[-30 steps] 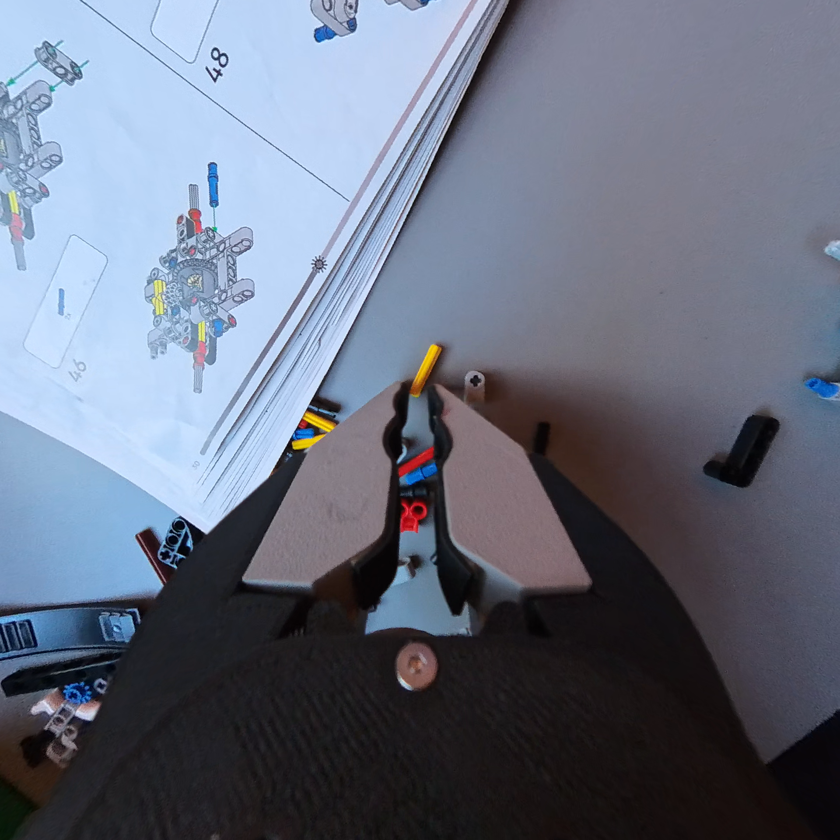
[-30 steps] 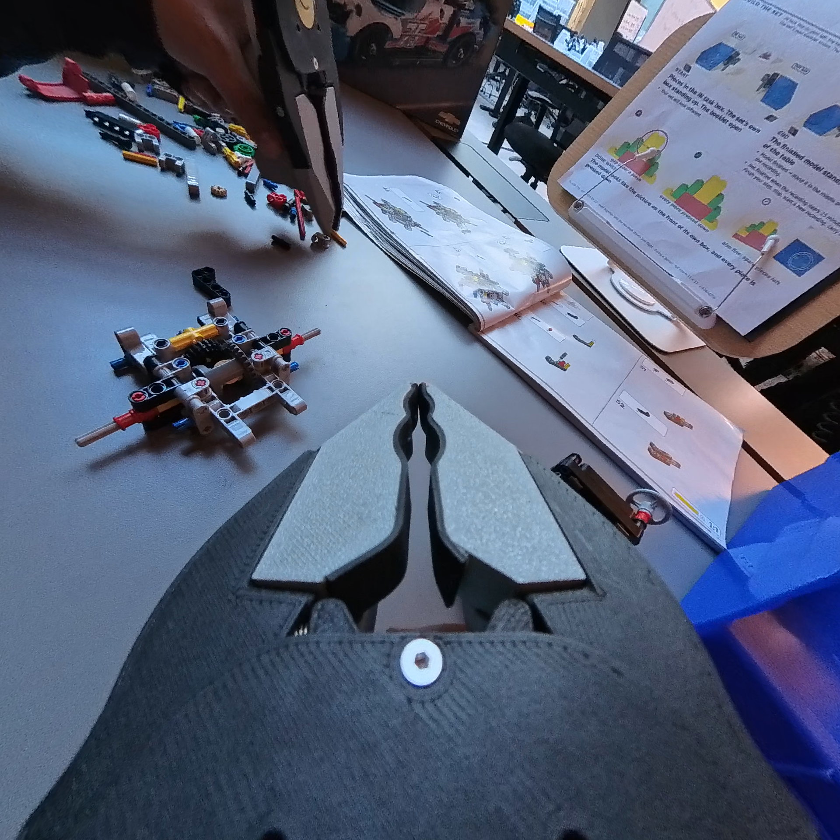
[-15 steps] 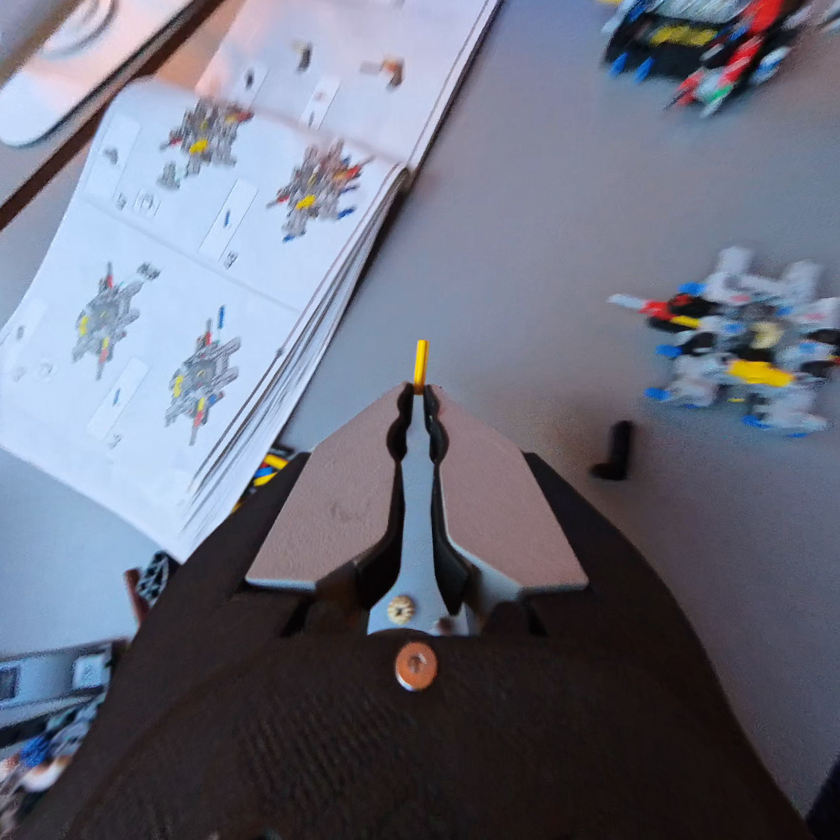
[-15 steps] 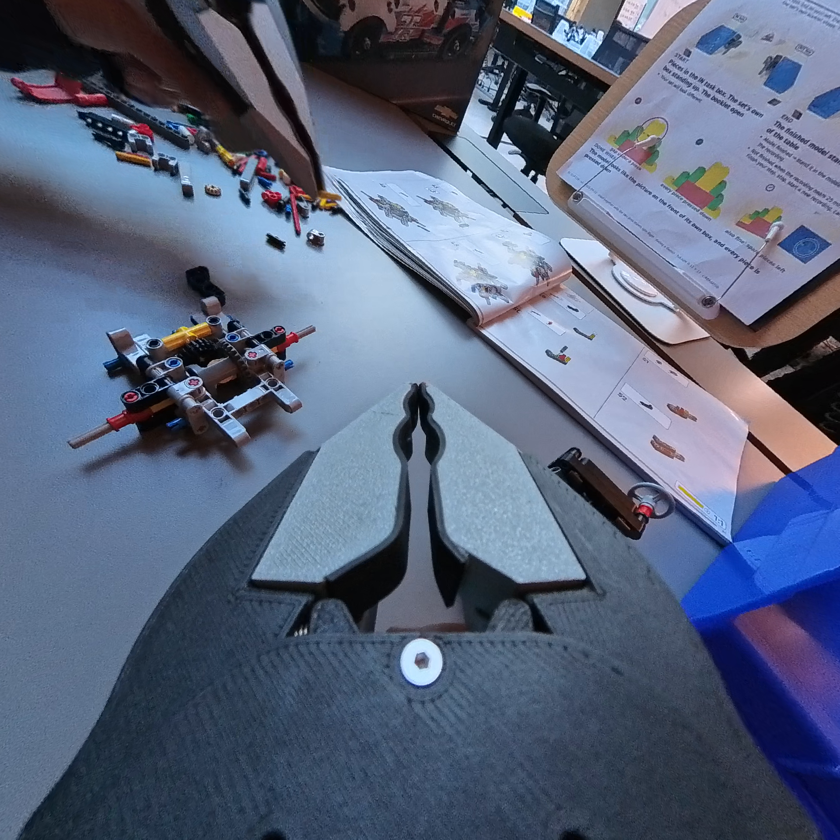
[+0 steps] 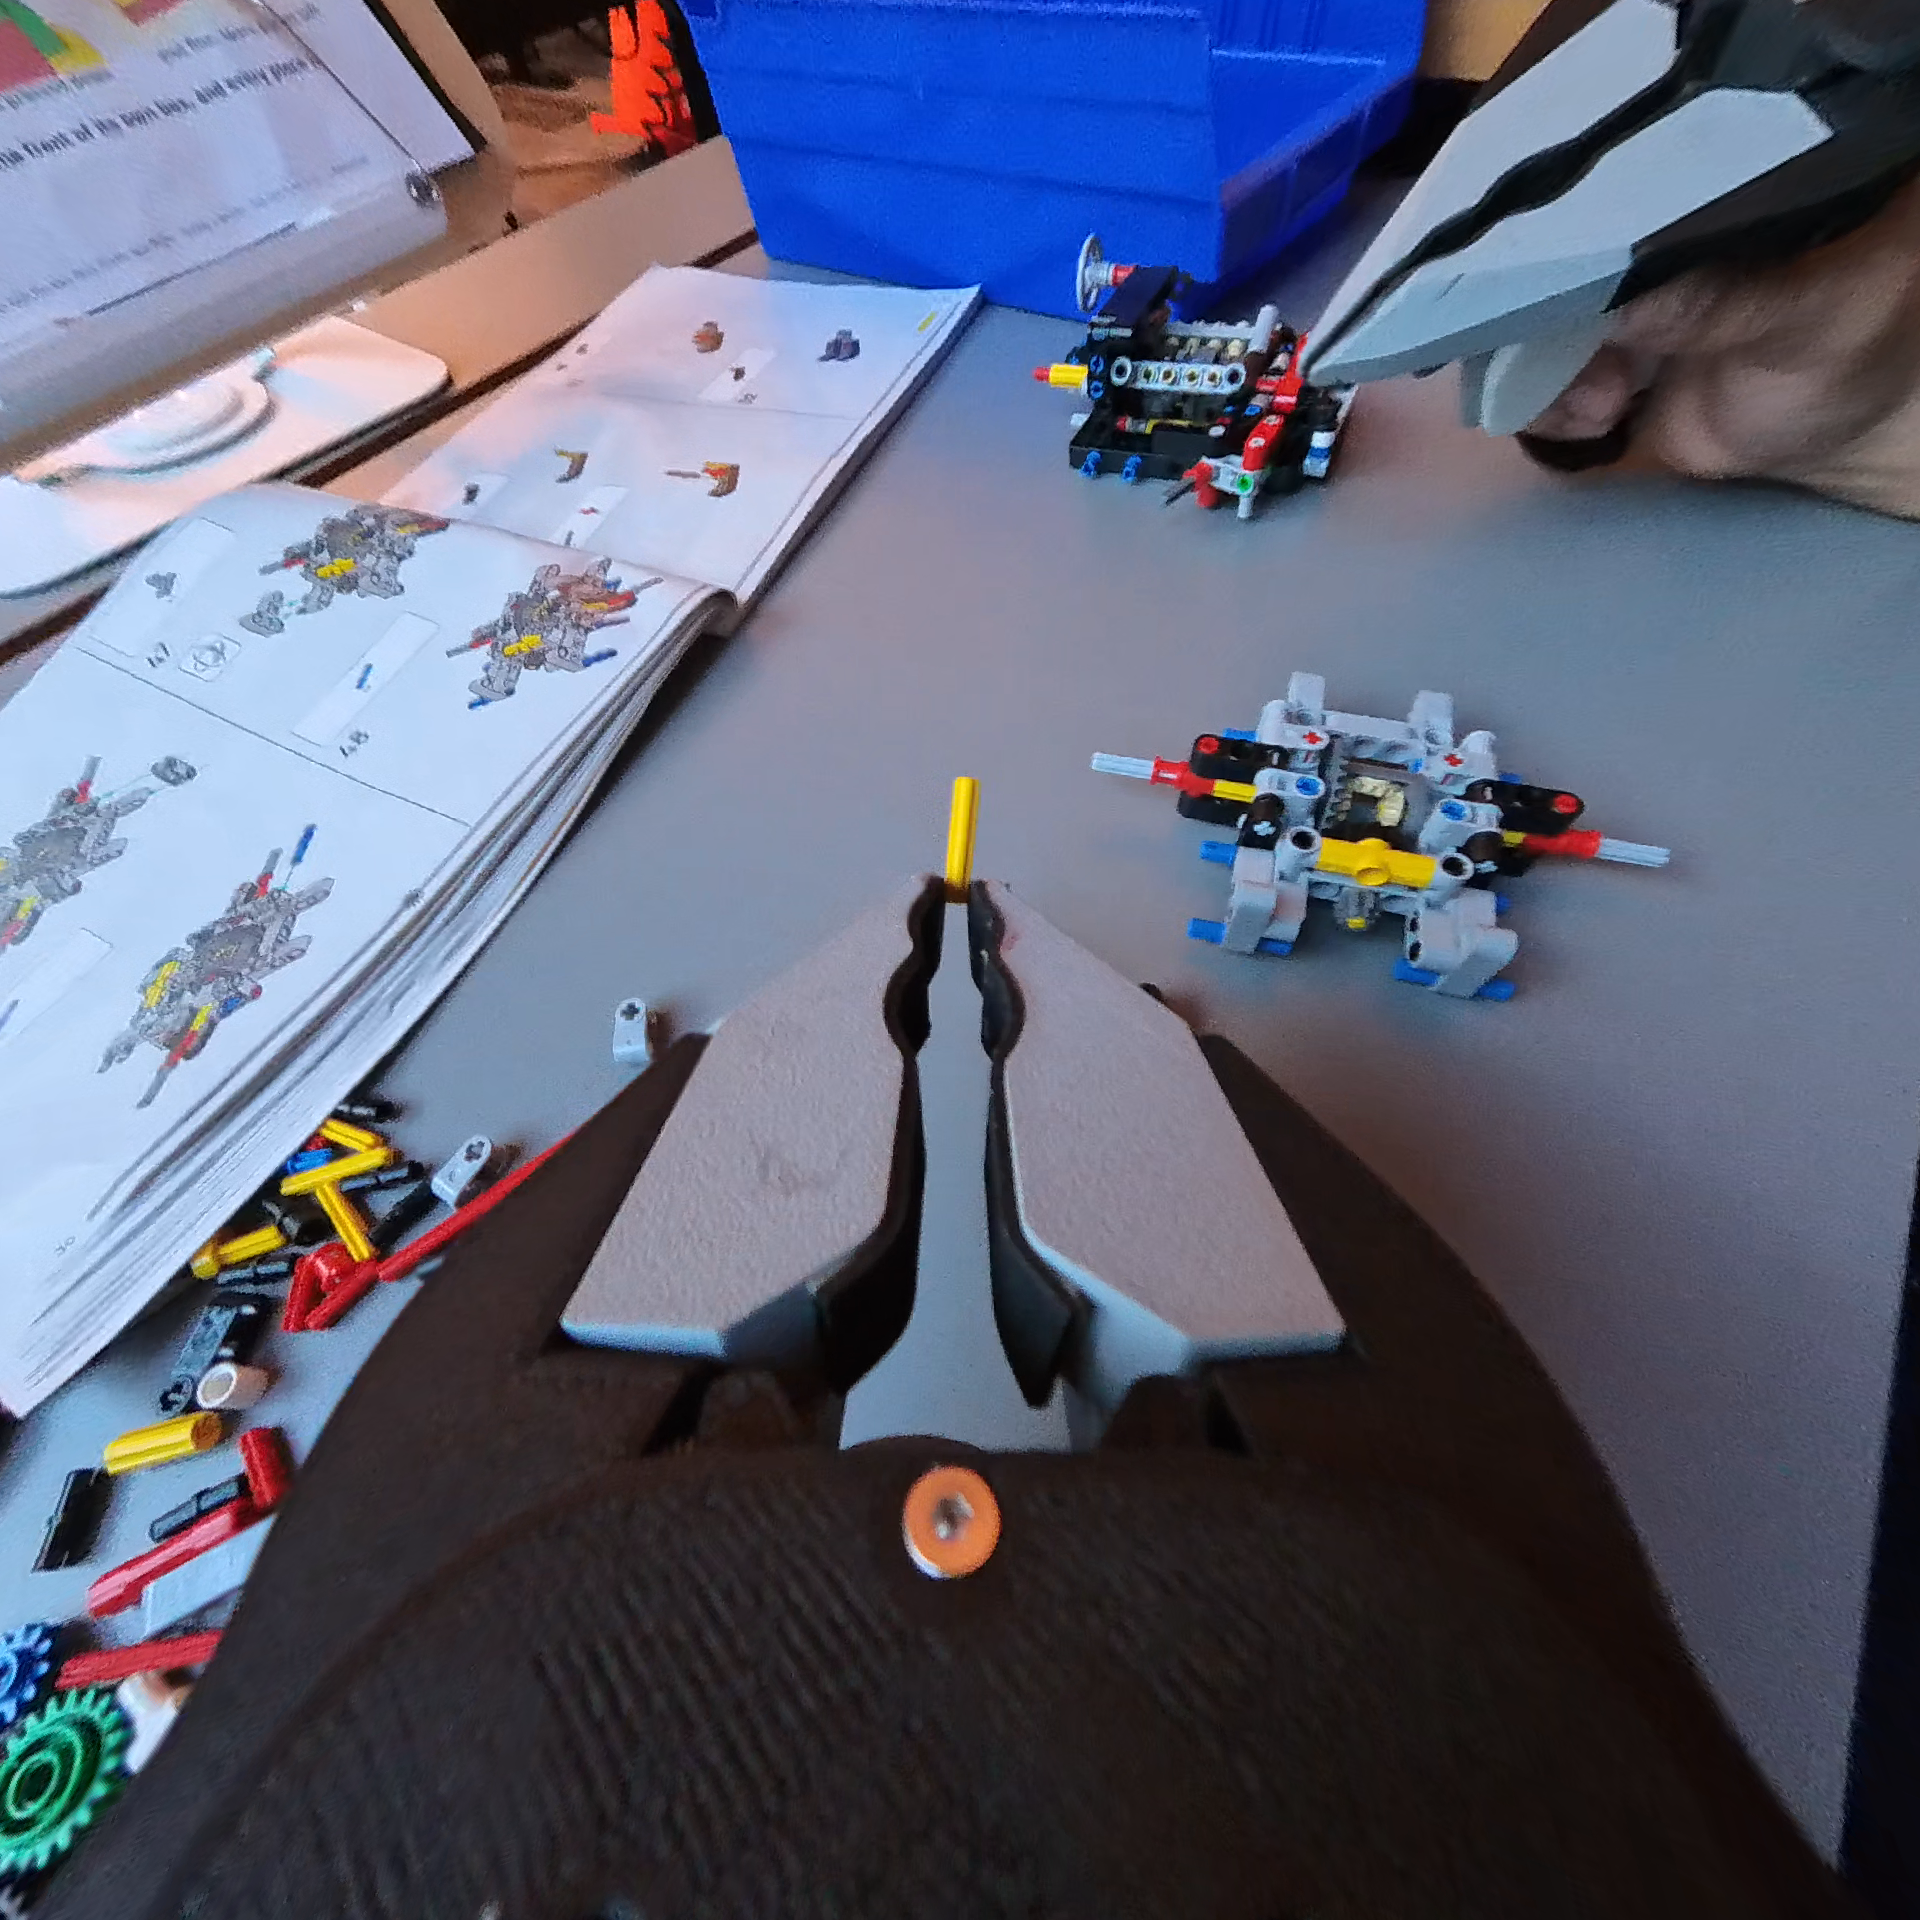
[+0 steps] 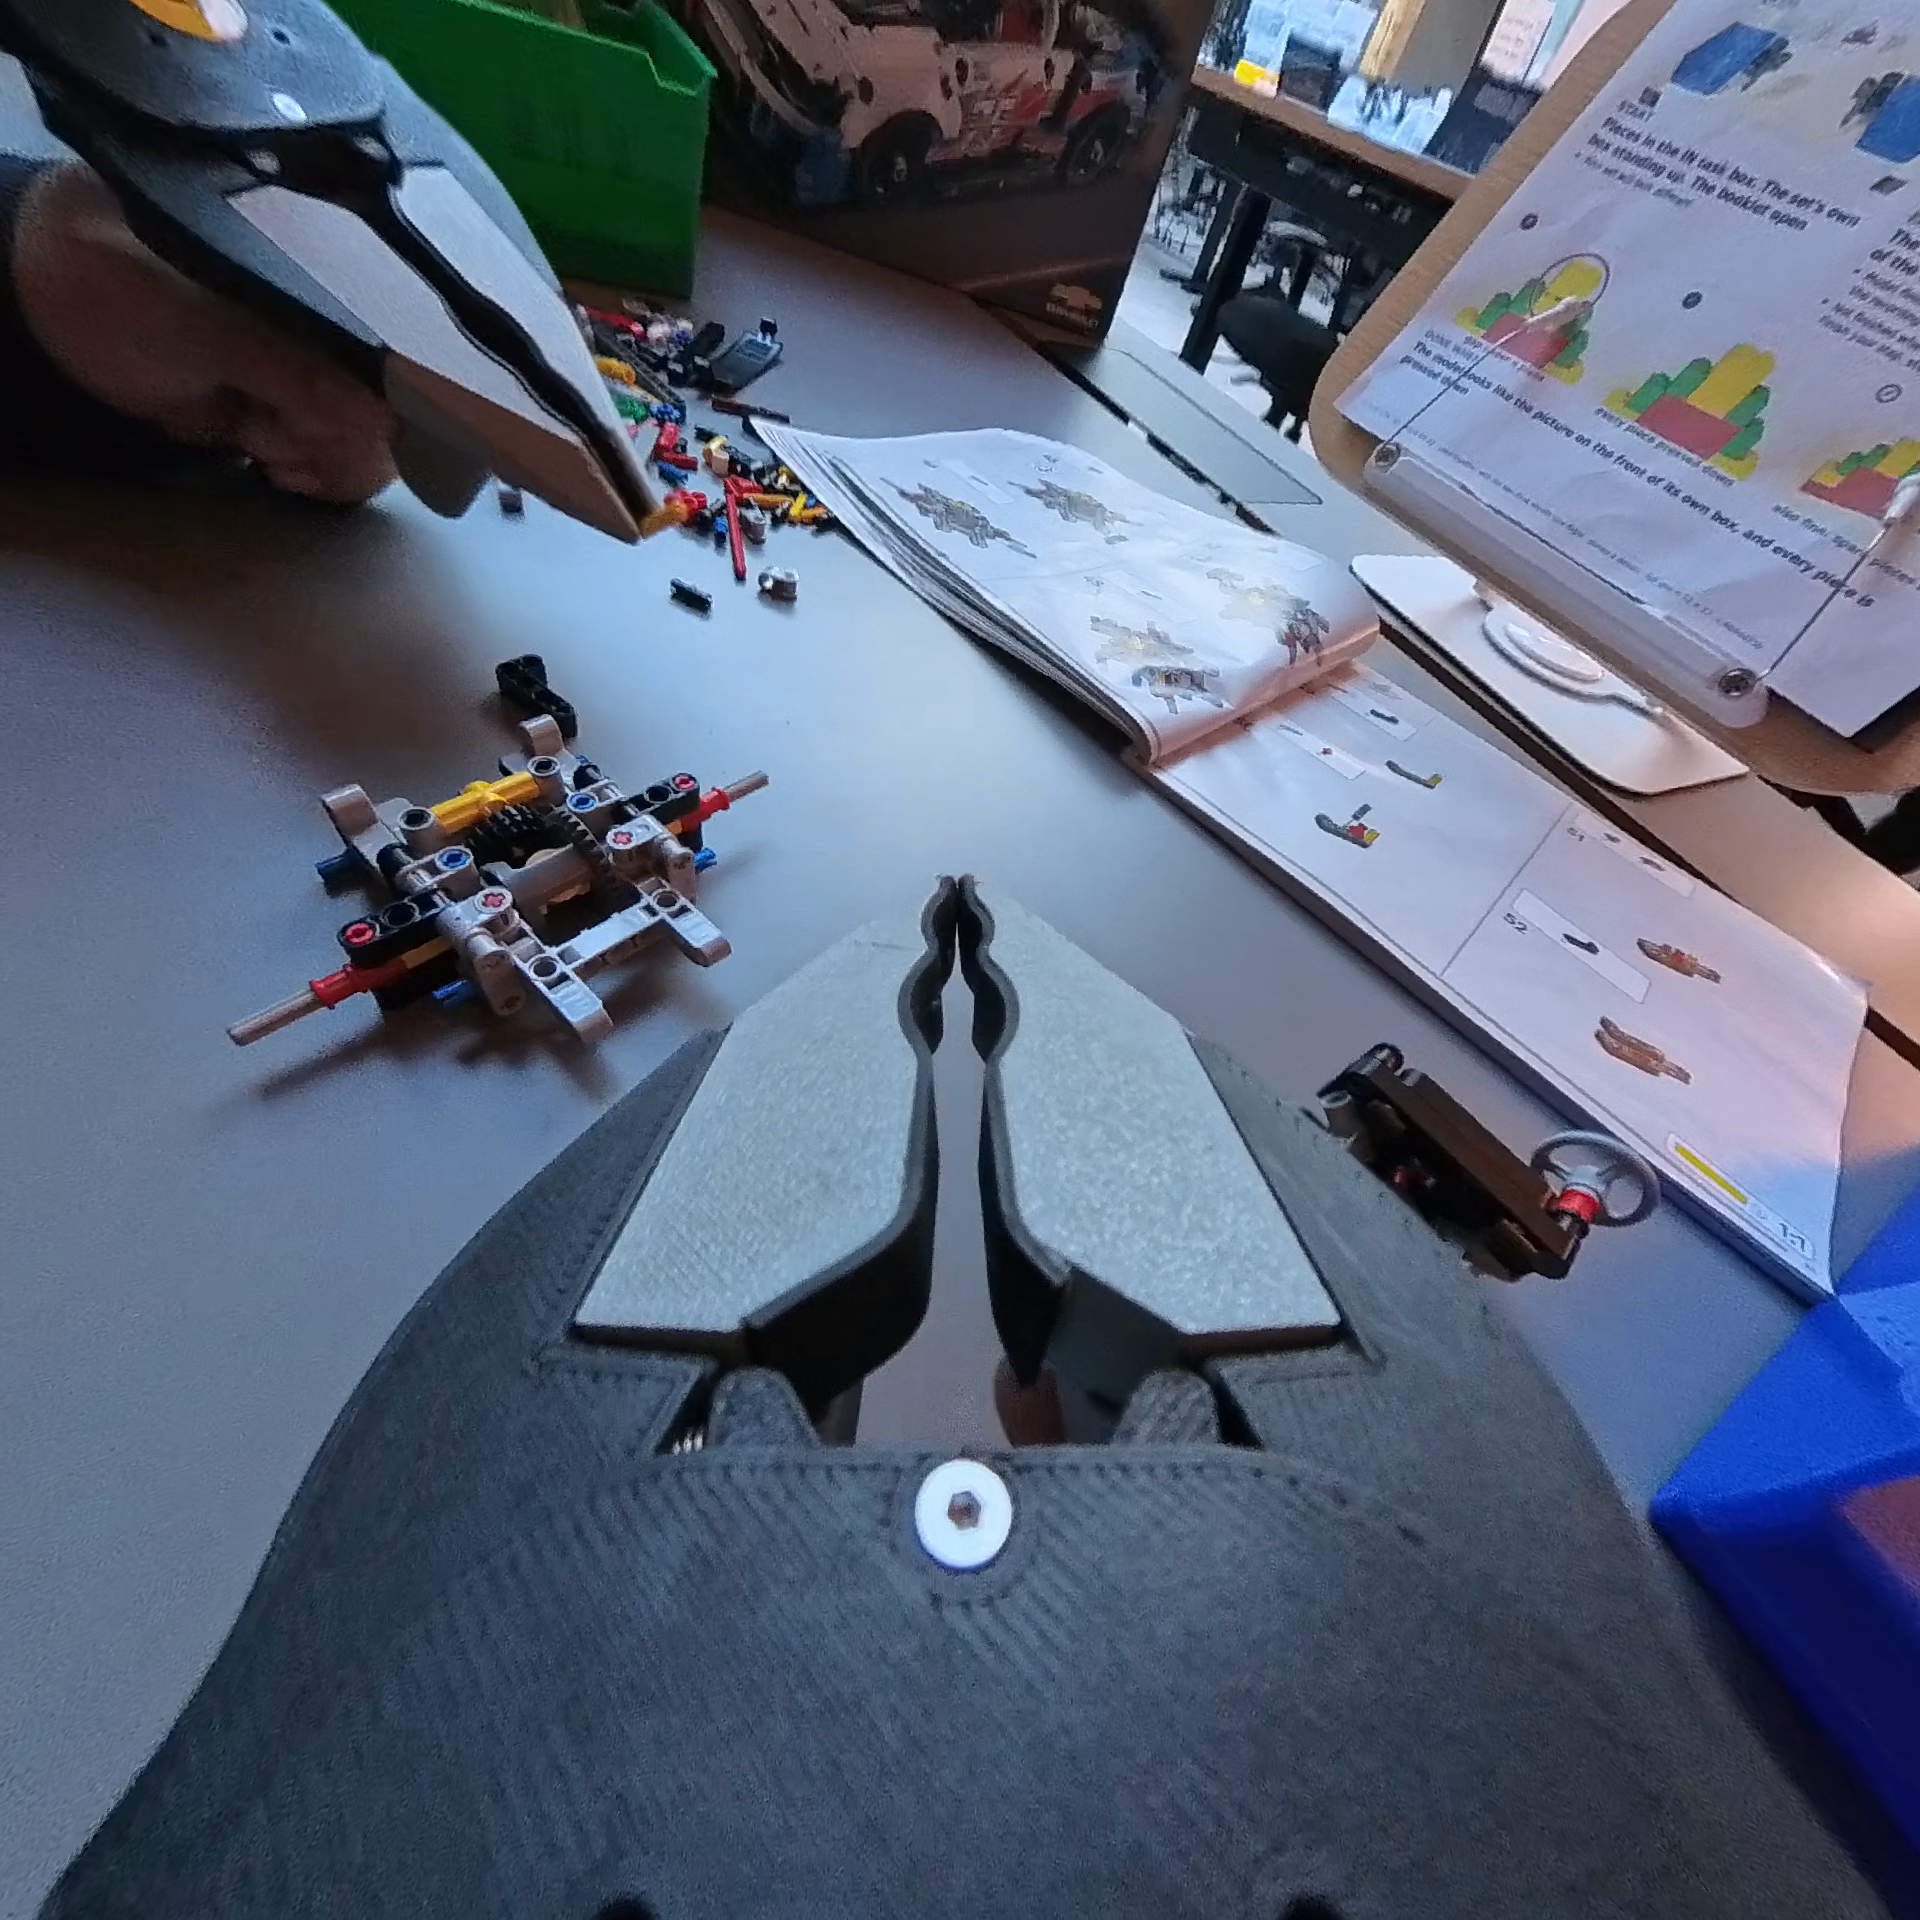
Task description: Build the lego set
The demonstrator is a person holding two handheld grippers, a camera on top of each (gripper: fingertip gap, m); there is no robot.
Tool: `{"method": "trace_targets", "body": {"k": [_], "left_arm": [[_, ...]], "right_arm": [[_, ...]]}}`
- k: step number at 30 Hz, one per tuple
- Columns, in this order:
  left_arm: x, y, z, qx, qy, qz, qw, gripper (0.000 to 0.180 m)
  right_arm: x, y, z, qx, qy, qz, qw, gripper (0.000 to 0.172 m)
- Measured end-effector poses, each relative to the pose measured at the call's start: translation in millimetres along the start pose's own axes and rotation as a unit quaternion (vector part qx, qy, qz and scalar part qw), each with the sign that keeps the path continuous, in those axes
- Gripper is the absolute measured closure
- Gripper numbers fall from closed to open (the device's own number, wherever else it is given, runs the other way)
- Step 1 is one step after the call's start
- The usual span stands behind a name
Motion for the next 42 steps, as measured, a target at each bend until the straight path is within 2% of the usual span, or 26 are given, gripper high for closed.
{"method": "trace_targets", "body": {"k": [1, 2, 3, 8, 13, 15, 18, 23, 42], "left_arm": [[-1, 0, 2, 0.002, -0.009, -0.003, 1.0, 0.179], [-1, -2, 2, -0.001, -0.012, -0.008, 1.0, 0.179], [-1, -3, 2, -0.007, -0.013, -0.013, 1.0, 0.179], [-2, -10, 8, 0.006, -0.038, -0.022, 0.999, 0.179], [-7, -13, 16, 0.002, -0.078, -0.044, 0.996, 0.179], [-10, -14, 18, 0.003, -0.094, -0.048, 0.994, 0.179], [-10, -17, 19, 0.007, -0.095, -0.057, 0.994, 0.179], [-8, -22, 19, 0.027, -0.096, -0.065, 0.993, 0.179], [-3, -32, 19, 0.056, -0.089, -0.076, 0.992, 0.179]], "right_arm": [[2, -1, 2, 0.005, -0.013, -0.003, 1.0, 0.171], [4, -2, 5, 0.015, -0.023, -0.002, 1.0, 0.157], [7, 0, 8, 0.026, -0.029, 0.009, 0.999, 0.153], [40, 26, 27, 0.069, -0.04, 0.106, 0.991, 0.139], [82, 50, 40, 0.02, -0.011, 0.198, 0.98, 0.151], [93, 61, 42, 0.038, -0.003, 0.258, 0.965, 0.159], [105, 67, 44, 0.063, -0.009, 0.286, 0.956, 0.158], [106, 68, 46, 0.059, -0.036, 0.278, 0.958, 0.172], [101, 76, 42, 0.051, -0.045, 0.272, 0.96, 0.169]]}}
Point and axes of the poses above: each gripper's, where its closed fingertips meet, x out along the fingers, z out of its top, y = z × x across the jaws, the point moved 4 cm from there along -x, back along the fingers, and after that the axes turned 12 degrees about -y, right-handed, at the moved point
